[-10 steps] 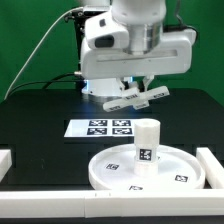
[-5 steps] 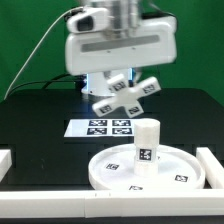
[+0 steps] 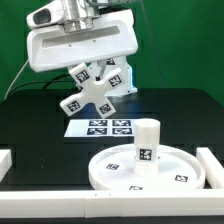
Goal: Assemble round table
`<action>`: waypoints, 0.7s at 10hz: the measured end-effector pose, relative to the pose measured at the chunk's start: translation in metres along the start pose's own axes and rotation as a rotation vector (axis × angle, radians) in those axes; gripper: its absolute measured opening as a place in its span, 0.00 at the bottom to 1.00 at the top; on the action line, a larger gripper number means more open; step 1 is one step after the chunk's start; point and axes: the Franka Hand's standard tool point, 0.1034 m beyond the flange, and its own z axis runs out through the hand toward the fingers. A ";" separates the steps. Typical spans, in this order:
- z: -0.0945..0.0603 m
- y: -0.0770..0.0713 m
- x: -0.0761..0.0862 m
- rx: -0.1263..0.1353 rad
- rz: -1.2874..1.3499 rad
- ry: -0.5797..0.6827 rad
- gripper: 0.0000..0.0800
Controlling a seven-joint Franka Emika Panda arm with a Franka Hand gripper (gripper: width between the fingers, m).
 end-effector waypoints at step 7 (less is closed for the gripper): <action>-0.066 -0.022 0.010 0.114 0.008 0.186 0.27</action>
Offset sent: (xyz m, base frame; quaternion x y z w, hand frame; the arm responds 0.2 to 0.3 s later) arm 0.0233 0.0040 -0.0273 0.1140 0.0817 0.0075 0.9901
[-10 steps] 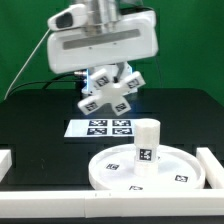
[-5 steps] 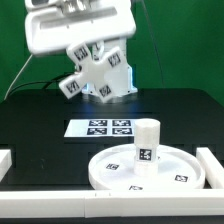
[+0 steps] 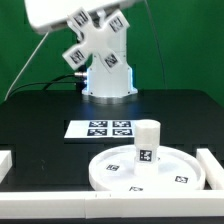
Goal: Assemble round table
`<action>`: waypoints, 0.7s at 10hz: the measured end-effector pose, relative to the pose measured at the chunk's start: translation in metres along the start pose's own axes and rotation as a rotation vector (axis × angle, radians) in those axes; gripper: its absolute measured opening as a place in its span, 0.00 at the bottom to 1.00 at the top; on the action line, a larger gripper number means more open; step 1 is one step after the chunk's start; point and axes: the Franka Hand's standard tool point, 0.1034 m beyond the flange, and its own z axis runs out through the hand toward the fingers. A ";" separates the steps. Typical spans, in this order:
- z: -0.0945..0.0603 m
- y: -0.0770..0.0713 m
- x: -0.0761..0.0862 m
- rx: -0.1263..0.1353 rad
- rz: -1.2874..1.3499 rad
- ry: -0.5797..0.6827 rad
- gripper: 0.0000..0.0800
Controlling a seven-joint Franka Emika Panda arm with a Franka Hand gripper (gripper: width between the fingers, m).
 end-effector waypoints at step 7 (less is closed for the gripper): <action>0.017 0.040 0.002 0.132 0.079 -0.157 0.27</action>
Offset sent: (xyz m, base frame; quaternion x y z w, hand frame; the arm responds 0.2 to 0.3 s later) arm 0.0363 -0.0324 -0.0175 0.0797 -0.0884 0.0393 0.9921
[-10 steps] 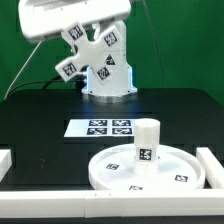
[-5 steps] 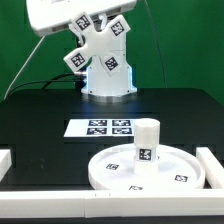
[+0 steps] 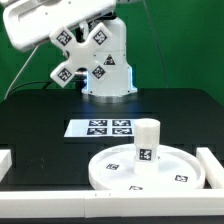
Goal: Assemble round table
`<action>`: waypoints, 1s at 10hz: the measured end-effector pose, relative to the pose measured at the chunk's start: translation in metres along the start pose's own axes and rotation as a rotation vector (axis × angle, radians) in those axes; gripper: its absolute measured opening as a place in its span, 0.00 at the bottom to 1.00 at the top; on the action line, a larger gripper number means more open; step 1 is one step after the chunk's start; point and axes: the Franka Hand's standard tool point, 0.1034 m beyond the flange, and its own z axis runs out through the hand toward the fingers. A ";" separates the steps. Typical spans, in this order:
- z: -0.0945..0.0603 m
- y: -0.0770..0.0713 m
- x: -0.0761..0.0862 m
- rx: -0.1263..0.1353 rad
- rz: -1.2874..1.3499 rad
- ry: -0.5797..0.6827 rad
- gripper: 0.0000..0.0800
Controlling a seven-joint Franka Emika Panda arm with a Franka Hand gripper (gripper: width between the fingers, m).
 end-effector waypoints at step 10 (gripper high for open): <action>0.057 0.061 0.000 0.074 0.108 -0.195 0.27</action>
Offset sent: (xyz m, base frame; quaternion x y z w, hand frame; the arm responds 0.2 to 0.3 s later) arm 0.0000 0.0000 0.0000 0.0000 0.0000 0.0000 1.0000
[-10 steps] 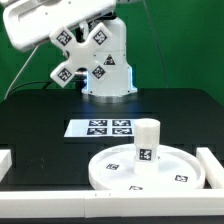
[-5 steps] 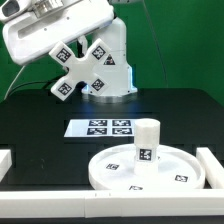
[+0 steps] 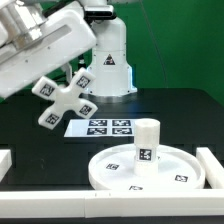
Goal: Assemble round table
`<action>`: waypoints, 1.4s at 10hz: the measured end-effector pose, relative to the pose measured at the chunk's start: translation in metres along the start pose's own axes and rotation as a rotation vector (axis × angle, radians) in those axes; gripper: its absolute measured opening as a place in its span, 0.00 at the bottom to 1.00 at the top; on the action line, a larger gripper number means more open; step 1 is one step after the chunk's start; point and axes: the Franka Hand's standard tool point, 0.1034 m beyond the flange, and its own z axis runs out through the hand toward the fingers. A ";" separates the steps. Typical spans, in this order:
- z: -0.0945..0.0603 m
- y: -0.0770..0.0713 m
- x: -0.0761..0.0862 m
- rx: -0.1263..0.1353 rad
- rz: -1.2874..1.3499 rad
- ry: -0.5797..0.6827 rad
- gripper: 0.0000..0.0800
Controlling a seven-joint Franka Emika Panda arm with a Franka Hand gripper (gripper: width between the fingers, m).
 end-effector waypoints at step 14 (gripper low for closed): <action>0.028 0.048 -0.011 -0.268 -0.018 0.499 0.27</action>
Offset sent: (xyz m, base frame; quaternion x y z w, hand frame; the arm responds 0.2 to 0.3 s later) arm 0.0000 0.0000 0.0000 0.0000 0.0000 0.0000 1.0000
